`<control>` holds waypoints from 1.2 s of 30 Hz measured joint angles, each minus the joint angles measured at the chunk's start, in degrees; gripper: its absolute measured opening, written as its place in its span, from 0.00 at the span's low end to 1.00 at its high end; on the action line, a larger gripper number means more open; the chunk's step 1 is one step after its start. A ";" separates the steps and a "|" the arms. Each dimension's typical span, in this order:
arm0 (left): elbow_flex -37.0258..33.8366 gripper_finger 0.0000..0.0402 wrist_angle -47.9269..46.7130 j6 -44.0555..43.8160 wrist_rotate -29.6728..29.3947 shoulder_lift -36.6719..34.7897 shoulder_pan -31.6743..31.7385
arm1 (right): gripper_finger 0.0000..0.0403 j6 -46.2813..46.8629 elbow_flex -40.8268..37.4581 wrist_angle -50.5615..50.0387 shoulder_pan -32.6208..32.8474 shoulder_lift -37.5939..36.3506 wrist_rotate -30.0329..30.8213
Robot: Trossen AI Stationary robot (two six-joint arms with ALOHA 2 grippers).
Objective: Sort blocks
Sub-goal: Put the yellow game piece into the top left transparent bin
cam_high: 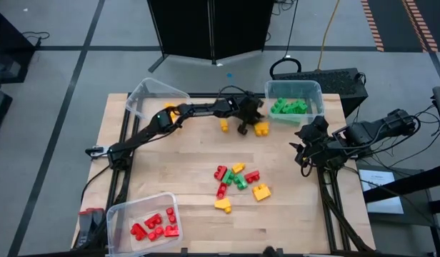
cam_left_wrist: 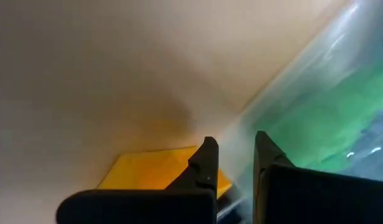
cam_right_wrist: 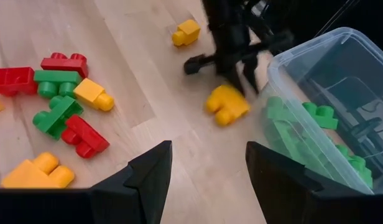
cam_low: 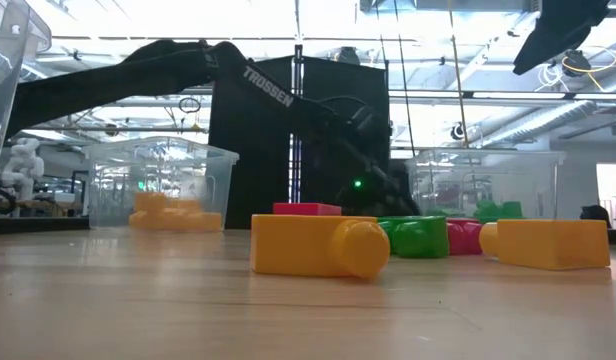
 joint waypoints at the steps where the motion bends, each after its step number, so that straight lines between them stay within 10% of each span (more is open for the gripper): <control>1: -0.02 0.00 -0.56 -0.26 0.47 0.00 -0.91 | 0.50 0.00 0.00 0.34 0.00 0.00 -0.09; 24: -0.09 0.00 -3.37 8.23 13.76 -4.52 -11.15 | 0.50 -0.31 0.00 1.73 0.01 0.00 -6.96; 36: -0.07 0.00 -9.05 14.55 -8.15 -6.97 -8.78 | 0.50 0.30 0.00 3.64 0.02 0.00 -7.80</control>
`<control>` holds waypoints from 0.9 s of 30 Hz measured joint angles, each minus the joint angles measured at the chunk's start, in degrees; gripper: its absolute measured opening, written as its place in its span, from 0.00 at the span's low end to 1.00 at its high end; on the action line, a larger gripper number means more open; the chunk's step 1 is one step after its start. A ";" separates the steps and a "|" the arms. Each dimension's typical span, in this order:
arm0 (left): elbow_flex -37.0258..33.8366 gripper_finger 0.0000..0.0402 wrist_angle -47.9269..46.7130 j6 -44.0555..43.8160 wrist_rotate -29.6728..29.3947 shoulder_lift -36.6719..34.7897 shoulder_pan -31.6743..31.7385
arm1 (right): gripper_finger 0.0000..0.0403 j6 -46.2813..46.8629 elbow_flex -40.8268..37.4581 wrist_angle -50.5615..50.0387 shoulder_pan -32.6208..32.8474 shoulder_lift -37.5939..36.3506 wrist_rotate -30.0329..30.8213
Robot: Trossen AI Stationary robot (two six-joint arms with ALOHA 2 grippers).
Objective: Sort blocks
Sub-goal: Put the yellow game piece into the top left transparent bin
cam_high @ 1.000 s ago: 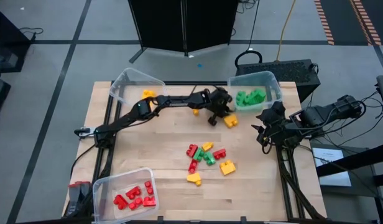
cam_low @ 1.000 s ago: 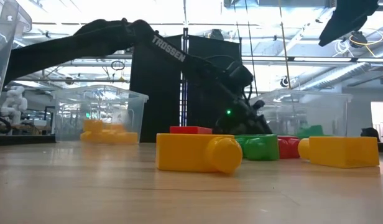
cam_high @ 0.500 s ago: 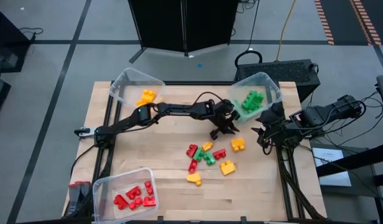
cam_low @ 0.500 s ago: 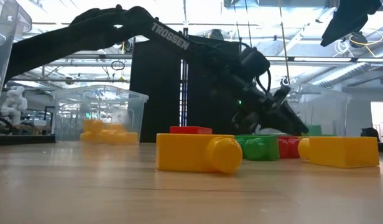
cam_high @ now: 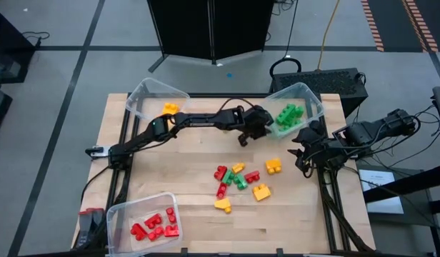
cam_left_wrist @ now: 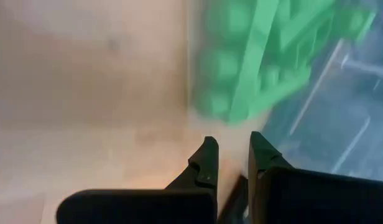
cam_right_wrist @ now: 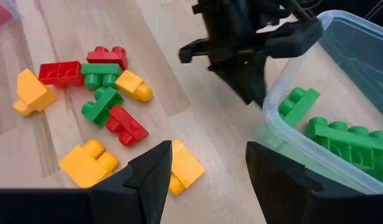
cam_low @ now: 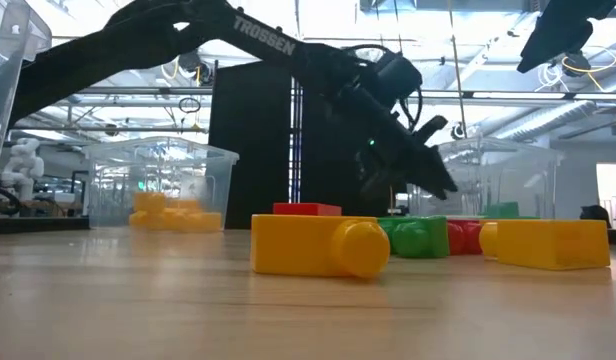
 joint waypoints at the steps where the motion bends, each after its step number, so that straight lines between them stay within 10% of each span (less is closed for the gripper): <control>1: 0.00 0.00 0.07 -0.01 -1.37 0.00 0.25 | 0.50 -0.02 0.00 -0.05 0.00 0.00 0.02; 12: 0.00 0.00 2.82 0.04 -12.96 0.00 4.10 | 0.50 -0.76 -0.01 -0.42 0.00 0.00 0.59; 22: -0.02 0.00 -2.02 10.29 11.63 -2.86 3.52 | 0.50 -4.55 0.00 -1.45 0.00 0.00 0.16; 27: 0.00 0.00 -16.65 19.55 11.28 -9.63 1.80 | 0.50 -6.07 0.00 -1.43 0.00 -0.01 -0.05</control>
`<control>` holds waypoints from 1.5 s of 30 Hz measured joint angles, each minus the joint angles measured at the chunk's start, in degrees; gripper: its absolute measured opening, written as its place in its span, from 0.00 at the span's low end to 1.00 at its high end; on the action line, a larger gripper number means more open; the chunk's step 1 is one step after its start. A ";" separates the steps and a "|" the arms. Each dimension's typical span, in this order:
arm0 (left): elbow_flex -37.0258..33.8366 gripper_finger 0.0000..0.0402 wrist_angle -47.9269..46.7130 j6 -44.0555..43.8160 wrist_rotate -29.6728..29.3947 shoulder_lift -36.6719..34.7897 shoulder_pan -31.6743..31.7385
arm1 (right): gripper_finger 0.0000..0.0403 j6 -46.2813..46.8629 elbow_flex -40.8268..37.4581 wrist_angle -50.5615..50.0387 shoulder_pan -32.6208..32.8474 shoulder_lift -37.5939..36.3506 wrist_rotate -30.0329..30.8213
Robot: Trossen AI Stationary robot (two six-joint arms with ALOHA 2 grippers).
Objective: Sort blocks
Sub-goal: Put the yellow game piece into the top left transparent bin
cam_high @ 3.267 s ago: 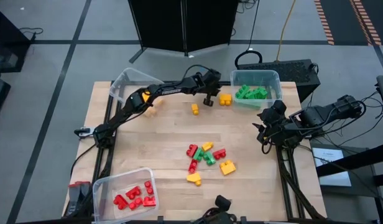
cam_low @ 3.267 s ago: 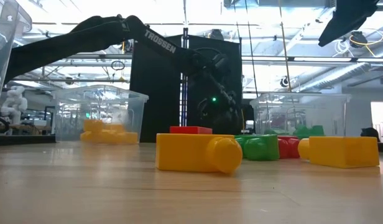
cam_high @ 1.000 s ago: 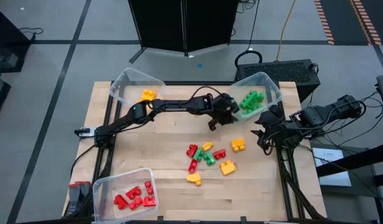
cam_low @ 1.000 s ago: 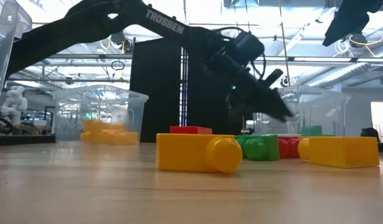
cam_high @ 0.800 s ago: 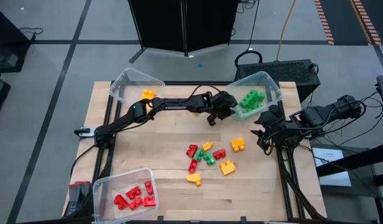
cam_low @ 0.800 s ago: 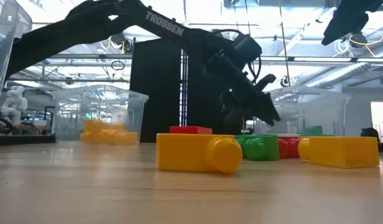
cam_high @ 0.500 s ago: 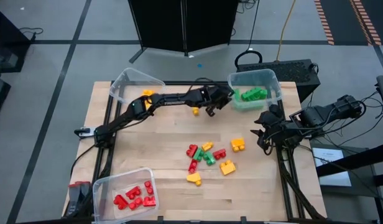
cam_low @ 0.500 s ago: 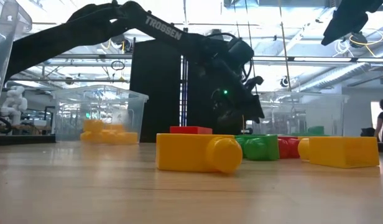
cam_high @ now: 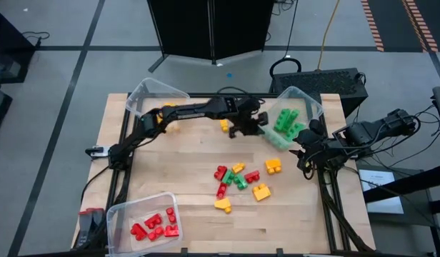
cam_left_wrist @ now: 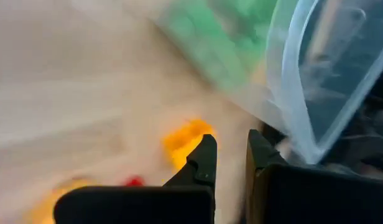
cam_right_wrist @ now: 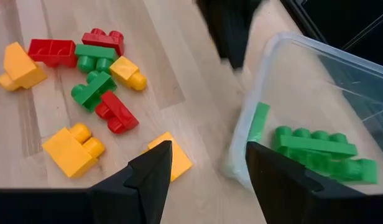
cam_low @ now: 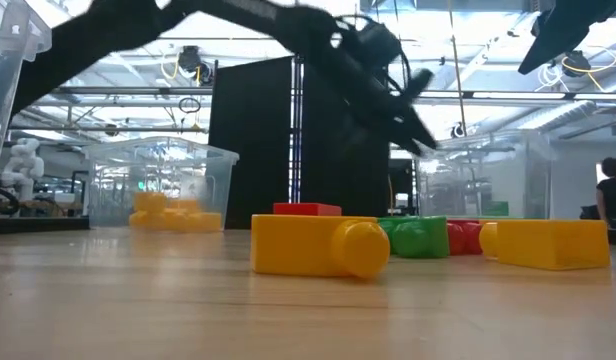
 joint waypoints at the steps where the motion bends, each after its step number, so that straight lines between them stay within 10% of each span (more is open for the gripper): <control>1: 0.00 0.00 -3.12 2.11 -2.19 -1.15 -0.10 | 0.50 -0.07 0.00 0.05 0.00 0.01 0.00; 18: 0.00 0.00 5.44 -4.61 -7.44 2.30 -6.44 | 0.50 2.41 0.00 1.33 -0.02 0.01 -0.86; 28: 0.00 0.00 30.81 -9.71 -16.28 9.85 -2.84 | 0.50 2.92 -0.02 1.27 0.00 0.03 -1.11; 45: 0.02 0.00 19.37 -2.75 -3.62 10.09 1.92 | 0.50 1.41 0.00 1.20 -0.02 0.01 -1.07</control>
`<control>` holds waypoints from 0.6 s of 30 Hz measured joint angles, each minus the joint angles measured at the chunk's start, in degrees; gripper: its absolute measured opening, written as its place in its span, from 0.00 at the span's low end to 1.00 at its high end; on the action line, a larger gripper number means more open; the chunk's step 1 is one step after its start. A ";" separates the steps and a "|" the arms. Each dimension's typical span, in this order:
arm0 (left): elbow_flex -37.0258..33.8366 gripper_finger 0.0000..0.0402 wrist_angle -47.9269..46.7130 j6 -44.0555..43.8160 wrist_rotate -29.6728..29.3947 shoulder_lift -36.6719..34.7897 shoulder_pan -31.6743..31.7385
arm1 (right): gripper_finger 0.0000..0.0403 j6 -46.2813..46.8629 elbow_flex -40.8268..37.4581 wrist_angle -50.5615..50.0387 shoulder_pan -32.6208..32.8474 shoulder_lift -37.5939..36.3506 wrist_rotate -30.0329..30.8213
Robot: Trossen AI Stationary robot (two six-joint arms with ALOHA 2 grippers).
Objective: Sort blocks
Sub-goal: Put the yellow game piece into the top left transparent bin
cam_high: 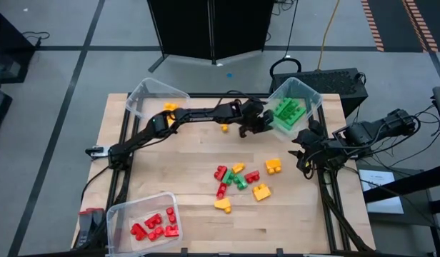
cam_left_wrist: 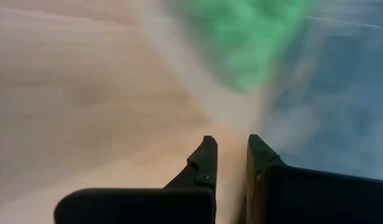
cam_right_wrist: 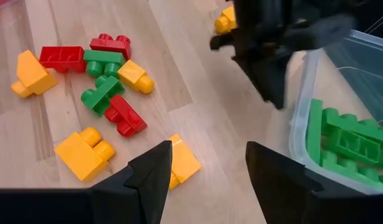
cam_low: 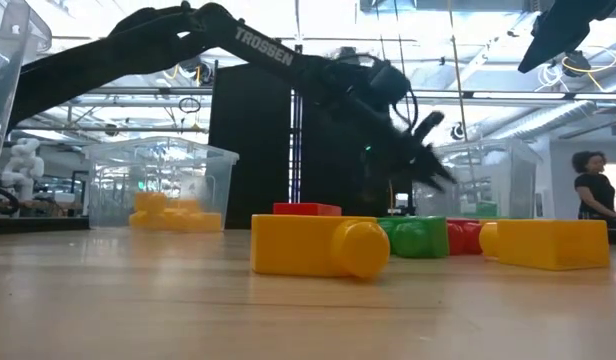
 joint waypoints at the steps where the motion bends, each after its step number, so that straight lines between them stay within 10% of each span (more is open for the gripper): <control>1: 0.00 0.00 -3.27 0.24 0.03 -0.03 0.23 | 0.50 0.00 0.00 -0.02 -0.01 0.00 0.00; 8: -0.12 0.00 -16.01 4.52 -2.14 -1.35 0.93 | 0.50 0.02 0.00 0.01 0.00 0.00 0.00; 18: -0.04 0.00 -5.94 2.06 -14.10 -2.88 1.76 | 0.50 0.78 0.00 0.03 0.00 0.00 0.07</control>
